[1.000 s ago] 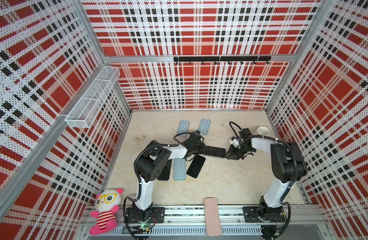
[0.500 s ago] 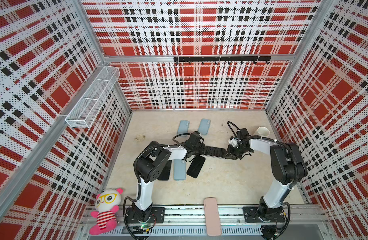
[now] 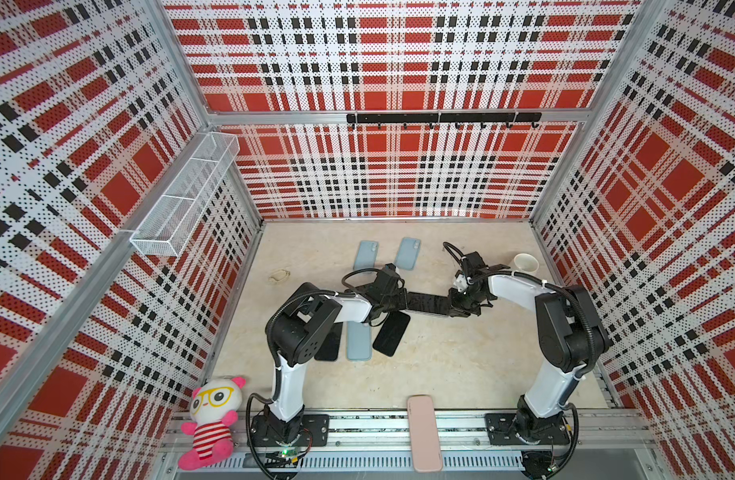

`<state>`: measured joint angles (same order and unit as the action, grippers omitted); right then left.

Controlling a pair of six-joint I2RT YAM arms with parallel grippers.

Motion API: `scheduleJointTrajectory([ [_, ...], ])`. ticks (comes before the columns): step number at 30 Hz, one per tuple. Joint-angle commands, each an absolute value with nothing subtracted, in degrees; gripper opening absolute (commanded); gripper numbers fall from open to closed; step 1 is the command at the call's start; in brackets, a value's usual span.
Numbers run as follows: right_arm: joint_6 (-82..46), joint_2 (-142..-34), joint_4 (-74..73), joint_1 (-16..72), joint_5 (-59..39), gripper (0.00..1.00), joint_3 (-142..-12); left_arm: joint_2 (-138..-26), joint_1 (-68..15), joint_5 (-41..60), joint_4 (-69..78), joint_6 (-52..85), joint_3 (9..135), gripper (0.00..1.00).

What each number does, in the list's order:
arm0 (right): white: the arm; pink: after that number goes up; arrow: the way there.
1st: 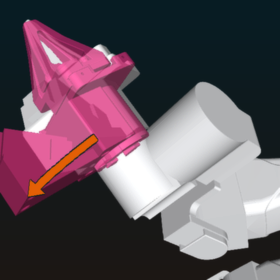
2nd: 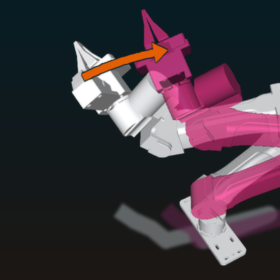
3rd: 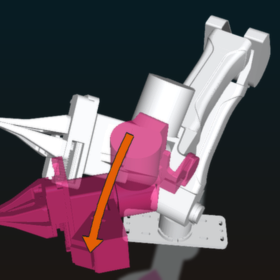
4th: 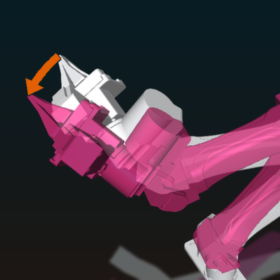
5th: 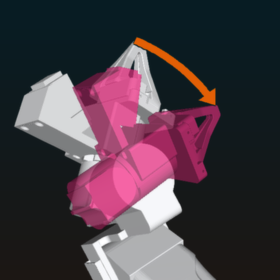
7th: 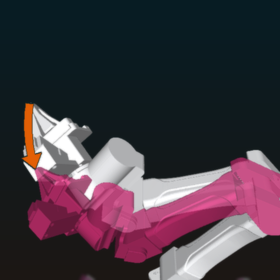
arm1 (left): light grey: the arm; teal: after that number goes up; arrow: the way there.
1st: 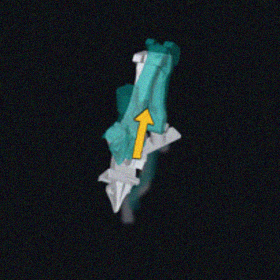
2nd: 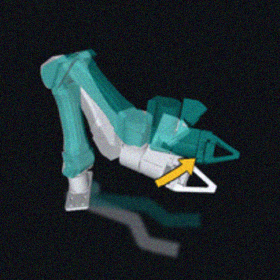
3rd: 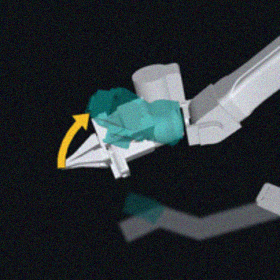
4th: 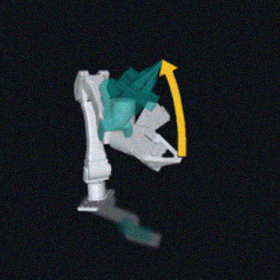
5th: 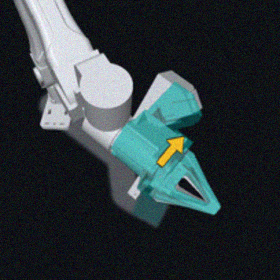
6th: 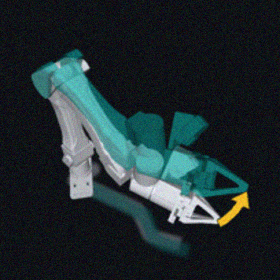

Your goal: Put the phone into the phone case

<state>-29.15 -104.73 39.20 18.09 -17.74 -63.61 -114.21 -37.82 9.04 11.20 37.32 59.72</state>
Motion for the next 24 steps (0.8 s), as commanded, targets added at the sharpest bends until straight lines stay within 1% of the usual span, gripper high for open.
scheduleJointTrajectory([
  [1,-30.6,-116.5,35.9,24.3,-14.5,0.12,-57.8,-117.3,-39.0,12.9,2.8,36.8,57.3,0.2],
  [15,-35.7,-124.2,29.2,27.4,-16.1,0.13,-54.4,-117.7,-38.9,13.1,1.0,35.2,58.8,0.18],
  [17,-36.2,-125.2,28.5,27.7,-15.9,0.12,-54.1,-117.4,-38.9,12.8,0.5,34.9,58.9,0.17],
  [21,-36.4,-128.4,27.5,28.4,-16.5,0.06,-54.0,-117.0,-38.9,12.9,-0.2,34.5,59.4,0.17],
  [24,-37.1,-130.3,26.3,29.2,-16.4,0.05,-53.7,-116.9,-38.8,12.8,-1.0,34.0,60.1,0.17],
])
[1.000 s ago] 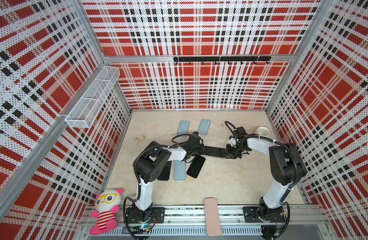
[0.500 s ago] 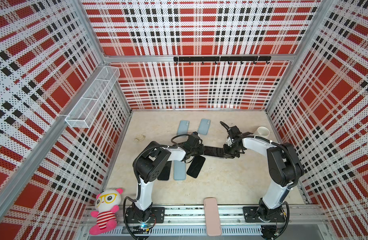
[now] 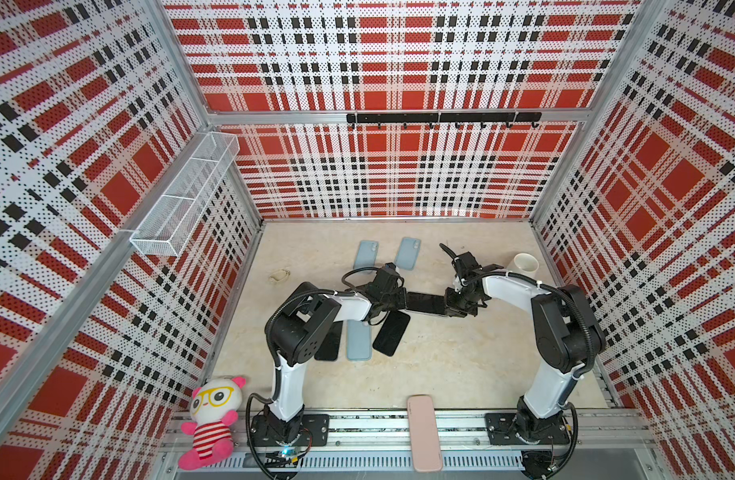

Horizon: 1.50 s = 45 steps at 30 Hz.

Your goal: Put the phone into the phone case

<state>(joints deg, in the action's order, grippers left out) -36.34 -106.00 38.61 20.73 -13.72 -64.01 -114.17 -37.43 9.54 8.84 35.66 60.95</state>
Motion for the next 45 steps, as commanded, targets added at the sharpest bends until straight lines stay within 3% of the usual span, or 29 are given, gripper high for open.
scheduleJointTrajectory([
  [1,-37.2,-130.6,25.9,29.3,-16.4,0.05,-53.8,-117.0,-38.8,12.8,-1.1,33.9,60.3,0.17],
  [8,-35.9,-124.3,30.4,28.9,-12.7,0.05,-56.4,-117.3,-38.4,13.0,-1.7,33.3,60.9,0.17],
  [13,-32.3,-110.5,42.1,26.0,-8.1,0.17,-64.5,-116.2,-37.7,12.1,-2.9,32.1,61.6,0.17],
  [18,-27.5,-104.5,50.0,22.5,-6.0,0.22,-74.2,-116.4,-36.6,11.2,-4.2,30.4,63.3,0.18],
  [39,-21.9,-113.8,48.7,17.6,-9.3,0.17,-80.5,-117.4,-37.3,12.2,-4.2,30.1,64.8,0.18],
  [45,-21.1,-116.5,50.4,17.5,-4.8,0.14,-80.5,-117.4,-37.4,12.3,-4.1,30.2,65.1,0.17],
])
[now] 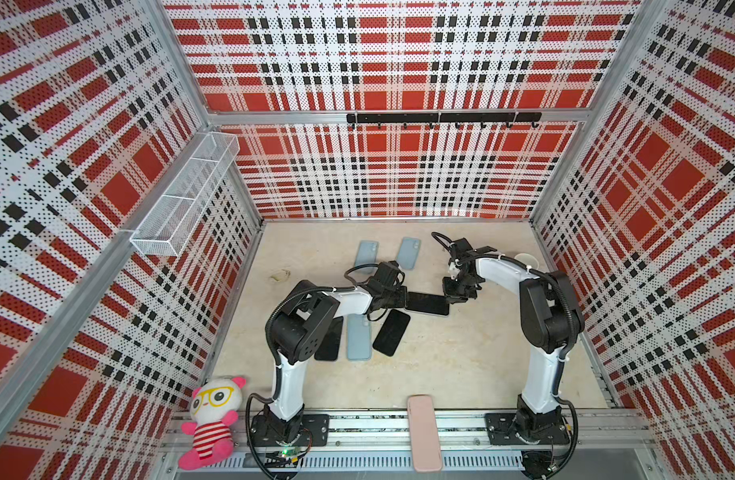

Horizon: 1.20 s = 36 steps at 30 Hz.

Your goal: Put the phone into the phone case

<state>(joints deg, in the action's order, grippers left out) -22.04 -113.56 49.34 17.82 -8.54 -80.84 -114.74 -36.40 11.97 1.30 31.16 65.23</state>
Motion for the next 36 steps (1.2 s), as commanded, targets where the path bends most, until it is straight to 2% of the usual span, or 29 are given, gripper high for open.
scheduleJointTrajectory([
  [1,-21.0,-117.1,50.2,17.5,-4.6,0.13,-80.2,-117.5,-37.4,12.4,-4.1,30.2,65.3,0.17],
  [8,-21.5,-121.0,48.9,18.8,-4.3,0.08,-79.1,-118.0,-37.6,12.1,-4.8,30.1,66.4,0.17],
  [16,-23.0,-122.8,45.9,21.9,-6.8,0.08,-78.0,-118.8,-38.3,12.6,-5.4,30.0,68.3,0.17],
  [21,-23.3,-114.1,48.3,20.9,-3.7,0.16,-78.2,-118.5,-38.4,12.9,-5.4,29.9,68.5,0.17],
  [25,-25.6,-107.4,46.7,18.1,-4.2,0.34,-73.2,-117.1,-38.8,11.9,-6.0,30.1,68.1,0.17],
  [29,-26.7,-106.4,42.0,17.6,-8.5,0.36,-69.2,-116.0,-39.2,11.5,-6.1,30.5,66.4,0.17],
  [32,-27.3,-107.8,37.0,17.6,-13.8,0.34,-67.4,-116.3,-39.2,11.6,-6.7,30.4,66.1,0.16],
  [36,-27.0,-109.2,34.7,17.7,-15.2,0.29,-66.5,-116.6,-39.9,10.7,-6.9,30.6,66.8,0.15],
])
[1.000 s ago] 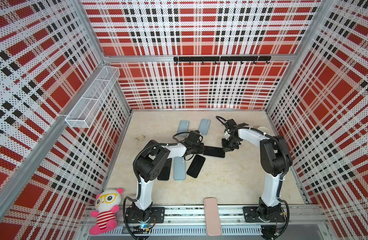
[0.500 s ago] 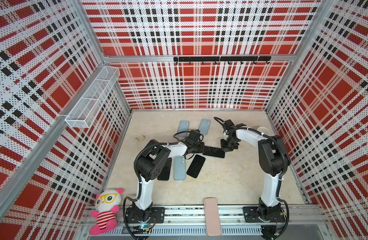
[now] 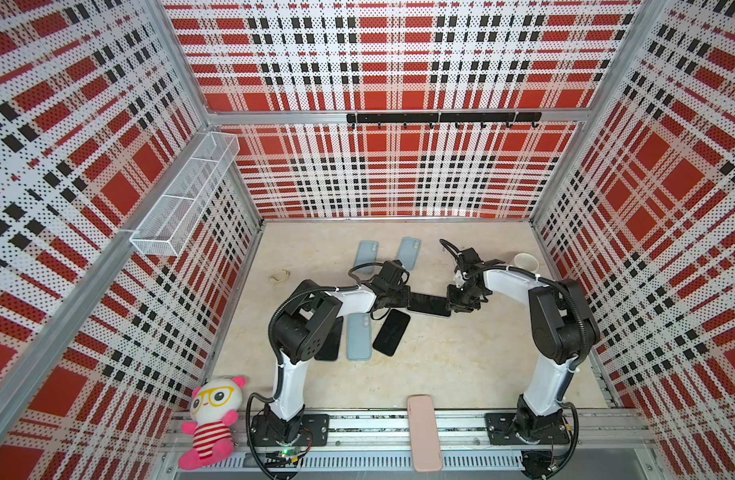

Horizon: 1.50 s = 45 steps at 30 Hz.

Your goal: Put the phone into the phone case

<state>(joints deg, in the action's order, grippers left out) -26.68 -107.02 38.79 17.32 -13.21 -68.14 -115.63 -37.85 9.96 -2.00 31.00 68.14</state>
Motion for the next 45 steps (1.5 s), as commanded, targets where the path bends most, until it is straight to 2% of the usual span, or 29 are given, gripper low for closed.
scheduleJointTrajectory([
  [1,-26.7,-109.3,34.7,17.7,-15.3,0.28,-66.7,-116.9,-40.1,11.0,-6.9,30.6,67.6,0.15],
  [6,-26.3,-106.7,34.9,17.8,-14.7,0.18,-66.1,-118.4,-40.9,12.5,-6.8,32.1,71.1,0.17],
  [8,-25.9,-103.7,35.6,17.8,-14.2,0.2,-65.8,-117.2,-40.6,11.5,-7.2,32.2,70.9,0.19],
  [13,-21.2,-93.5,36.9,17.8,-13.2,0.27,-65.8,-113.0,-39.7,7.3,-12.6,29.7,73.4,0.32],
  [19,-16.8,-78.2,23.5,17.8,-17.9,0.35,-58.4,-107.2,-39.5,9.0,-18.2,26.5,72.1,0.43],
  [21,-14.7,-76.5,22.4,17.8,-19.6,0.42,-57.7,-104.0,-39.3,8.1,-19.1,26.5,69.4,0.49],
  [22,-13.4,-76.4,22.6,17.8,-20.5,0.49,-58.1,-102.1,-39.2,7.7,-19.1,26.8,67.5,0.53],
  [23,-12.5,-76.3,22.7,17.8,-21.6,0.51,-58.3,-100.4,-39.2,7.3,-19.2,27.1,65.9,0.56],
  [25,-9.3,-76.7,23.5,17.9,-23.7,0.7,-59.1,-97.2,-39.0,6.1,-19.1,27.7,62.8,0.63],
  [28,-1.6,-78.4,29.5,18.9,-20.5,0.77,-62.8,-93.3,-38.7,3.4,-17.8,28.9,59.5,0.72],
  [30,3.3,-80.3,33.5,20.3,-15.2,0.86,-65.6,-91.4,-38.7,2.5,-15.4,30.4,57.5,0.79],
  [36,14.9,-86.7,40.7,23.6,-6.1,1.0,-71.3,-86.8,-40.1,1.2,-8.1,35.8,53.0,0.99],
  [45,35.0,-98.3,49.6,25.1,-5.2,1.0,-79.8,-82.3,-41.0,-1.5,-5.8,38.6,45.4,0.98],
])
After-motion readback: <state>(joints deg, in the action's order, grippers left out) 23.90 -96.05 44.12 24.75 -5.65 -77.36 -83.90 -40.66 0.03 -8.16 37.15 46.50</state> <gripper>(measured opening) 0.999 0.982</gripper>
